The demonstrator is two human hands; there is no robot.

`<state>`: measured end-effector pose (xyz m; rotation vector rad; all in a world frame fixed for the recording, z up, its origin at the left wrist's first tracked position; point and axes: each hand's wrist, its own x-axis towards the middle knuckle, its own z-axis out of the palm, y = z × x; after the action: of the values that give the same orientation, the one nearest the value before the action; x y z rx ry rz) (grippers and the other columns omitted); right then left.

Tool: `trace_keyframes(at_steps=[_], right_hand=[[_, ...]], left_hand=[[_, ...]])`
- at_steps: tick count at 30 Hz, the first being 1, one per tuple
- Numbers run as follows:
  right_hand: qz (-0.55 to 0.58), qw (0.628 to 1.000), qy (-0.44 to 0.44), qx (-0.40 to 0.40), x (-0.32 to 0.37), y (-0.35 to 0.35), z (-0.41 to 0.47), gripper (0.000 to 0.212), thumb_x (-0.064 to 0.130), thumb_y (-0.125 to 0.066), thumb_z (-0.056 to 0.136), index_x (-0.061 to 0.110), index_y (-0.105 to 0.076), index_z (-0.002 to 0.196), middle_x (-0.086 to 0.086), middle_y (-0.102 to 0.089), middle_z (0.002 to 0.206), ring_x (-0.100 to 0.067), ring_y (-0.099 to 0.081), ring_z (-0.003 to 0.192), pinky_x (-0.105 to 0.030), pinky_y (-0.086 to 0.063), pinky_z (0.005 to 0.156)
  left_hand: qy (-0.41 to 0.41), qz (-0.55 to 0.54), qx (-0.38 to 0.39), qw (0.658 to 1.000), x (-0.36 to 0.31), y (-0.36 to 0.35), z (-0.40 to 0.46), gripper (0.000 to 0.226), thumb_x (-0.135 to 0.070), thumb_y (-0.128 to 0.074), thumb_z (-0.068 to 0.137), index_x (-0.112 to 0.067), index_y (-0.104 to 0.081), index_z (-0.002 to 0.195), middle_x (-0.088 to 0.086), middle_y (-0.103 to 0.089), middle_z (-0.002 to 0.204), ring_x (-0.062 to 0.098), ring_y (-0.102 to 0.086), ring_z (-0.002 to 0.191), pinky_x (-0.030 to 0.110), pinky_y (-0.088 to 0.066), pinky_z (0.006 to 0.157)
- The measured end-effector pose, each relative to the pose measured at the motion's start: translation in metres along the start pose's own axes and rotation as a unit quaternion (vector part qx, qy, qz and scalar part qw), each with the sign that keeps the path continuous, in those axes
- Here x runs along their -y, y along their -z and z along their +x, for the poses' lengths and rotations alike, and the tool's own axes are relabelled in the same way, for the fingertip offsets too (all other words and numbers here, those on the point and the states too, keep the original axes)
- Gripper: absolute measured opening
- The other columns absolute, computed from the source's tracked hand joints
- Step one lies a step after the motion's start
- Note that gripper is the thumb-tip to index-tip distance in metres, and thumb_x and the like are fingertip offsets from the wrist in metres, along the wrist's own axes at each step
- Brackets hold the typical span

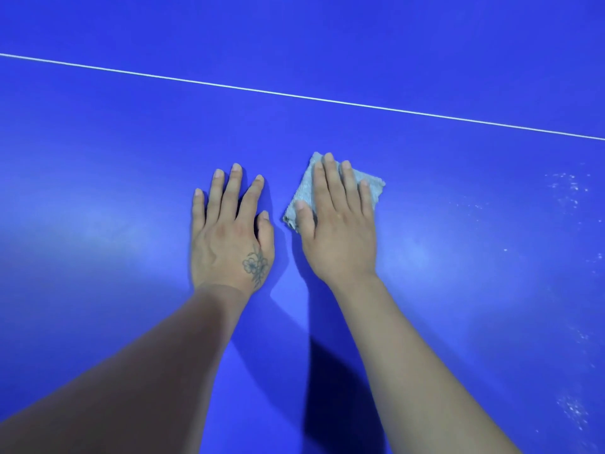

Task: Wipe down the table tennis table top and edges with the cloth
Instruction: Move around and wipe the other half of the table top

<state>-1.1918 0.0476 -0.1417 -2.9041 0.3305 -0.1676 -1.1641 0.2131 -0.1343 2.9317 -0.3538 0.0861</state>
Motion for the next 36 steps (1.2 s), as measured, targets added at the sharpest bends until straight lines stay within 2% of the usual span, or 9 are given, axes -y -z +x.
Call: trace_keyframes(at_steps=[7, 14, 19, 24, 27, 29, 31, 34, 36], right_hand=[[0.004, 0.996, -0.084, -0.01, -0.059, 0.017, -0.024, 0.067, 0.048, -0.034, 0.111, 0.019, -0.026, 0.17, 0.004, -0.02, 0.178, -0.02, -0.012, 0.166, -0.044, -0.006, 0.135], [-0.009, 0.984, -0.177, 0.006, -0.08, 0.011, 0.088, 0.07, 0.048, -0.021, 0.11, 0.016, -0.014, 0.172, -0.001, -0.01, 0.18, -0.026, -0.004, 0.167, -0.05, -0.003, 0.134], [-0.023, 0.993, -0.107, 0.035, -0.033, 0.001, 0.128, 0.07, 0.046, -0.025, 0.111, 0.017, -0.009, 0.173, -0.001, -0.006, 0.181, -0.026, -0.001, 0.167, -0.049, 0.0, 0.133], [-0.009, 1.0, 0.005, 0.026, -0.001, 0.0, 0.061, 0.071, 0.045, -0.031, 0.107, 0.016, -0.022, 0.171, 0.0, -0.02, 0.179, -0.025, -0.014, 0.166, -0.049, -0.006, 0.133], [0.022, 0.999, 0.016, 0.02, -0.015, 0.008, 0.005, 0.069, 0.044, -0.035, 0.107, 0.016, -0.026, 0.17, 0.001, -0.024, 0.177, -0.023, -0.017, 0.165, -0.048, -0.009, 0.133], [0.027, 0.999, -0.009, 0.029, -0.033, 0.016, -0.032, 0.068, 0.044, -0.034, 0.109, 0.018, -0.023, 0.171, 0.003, -0.02, 0.178, -0.021, -0.011, 0.166, -0.048, -0.007, 0.134], [0.025, 0.998, -0.052, 0.025, -0.055, 0.025, -0.066, 0.068, 0.044, -0.034, 0.11, 0.018, -0.022, 0.171, 0.003, -0.017, 0.179, -0.019, -0.007, 0.166, -0.047, -0.006, 0.134], [0.001, 0.991, -0.13, 0.021, -0.092, 0.036, -0.1, 0.068, 0.046, -0.031, 0.11, 0.018, -0.023, 0.171, 0.002, -0.017, 0.179, -0.019, -0.008, 0.166, -0.05, -0.009, 0.134], [-0.009, 0.985, -0.172, 0.03, -0.117, 0.042, -0.108, 0.067, 0.047, -0.024, 0.111, 0.02, -0.019, 0.172, 0.004, -0.012, 0.18, -0.018, -0.005, 0.167, -0.05, -0.004, 0.134]], left_hand=[[0.0, 0.001, 0.0, 1.0, 0.0, 0.0, 0.0, 0.059, -0.04, -0.028, 0.108, -0.026, -0.037, 0.164, 0.001, -0.024, 0.176, 0.024, -0.012, 0.165, 0.053, -0.013, 0.132], [-0.009, 0.012, 0.004, 1.0, -0.001, 0.0, 0.001, 0.06, -0.04, -0.027, 0.108, -0.026, -0.035, 0.166, 0.003, -0.023, 0.177, 0.026, -0.012, 0.165, 0.054, -0.013, 0.132], [-0.013, 0.011, -0.002, 1.0, -0.002, 0.0, -0.001, 0.059, -0.039, -0.028, 0.109, -0.026, -0.035, 0.166, 0.004, -0.024, 0.176, 0.027, -0.014, 0.164, 0.054, -0.013, 0.132], [-0.015, 0.01, -0.002, 1.0, -0.003, 0.001, -0.002, 0.059, -0.037, -0.029, 0.108, -0.024, -0.037, 0.164, 0.006, -0.027, 0.175, 0.028, -0.016, 0.164, 0.055, -0.014, 0.131], [0.017, 0.0, 0.0, 1.0, -0.013, 0.006, 0.001, 0.06, -0.036, -0.033, 0.103, -0.019, -0.046, 0.158, 0.008, -0.034, 0.172, 0.029, -0.021, 0.162, 0.058, -0.016, 0.13], [0.04, -0.025, 0.002, 0.999, -0.032, 0.01, 0.009, 0.06, -0.035, -0.036, 0.098, -0.012, -0.053, 0.151, 0.012, -0.042, 0.167, 0.032, -0.026, 0.16, 0.059, -0.016, 0.13], [0.006, -0.036, 0.006, 0.999, -0.062, 0.011, 0.012, 0.06, -0.036, -0.037, 0.099, -0.012, -0.053, 0.151, 0.01, -0.045, 0.165, 0.031, -0.026, 0.161, 0.059, -0.013, 0.131], [-0.061, -0.032, 0.017, 0.997, -0.108, 0.002, 0.004, 0.064, -0.043, -0.036, 0.104, -0.021, -0.036, 0.165, 0.006, -0.032, 0.173, 0.03, -0.017, 0.164, 0.057, -0.011, 0.132], [-0.074, -0.016, 0.033, 0.997, -0.128, -0.01, -0.004, 0.066, -0.05, -0.03, 0.107, -0.027, -0.023, 0.17, 0.005, -0.019, 0.178, 0.03, -0.009, 0.165, 0.058, -0.01, 0.132]])
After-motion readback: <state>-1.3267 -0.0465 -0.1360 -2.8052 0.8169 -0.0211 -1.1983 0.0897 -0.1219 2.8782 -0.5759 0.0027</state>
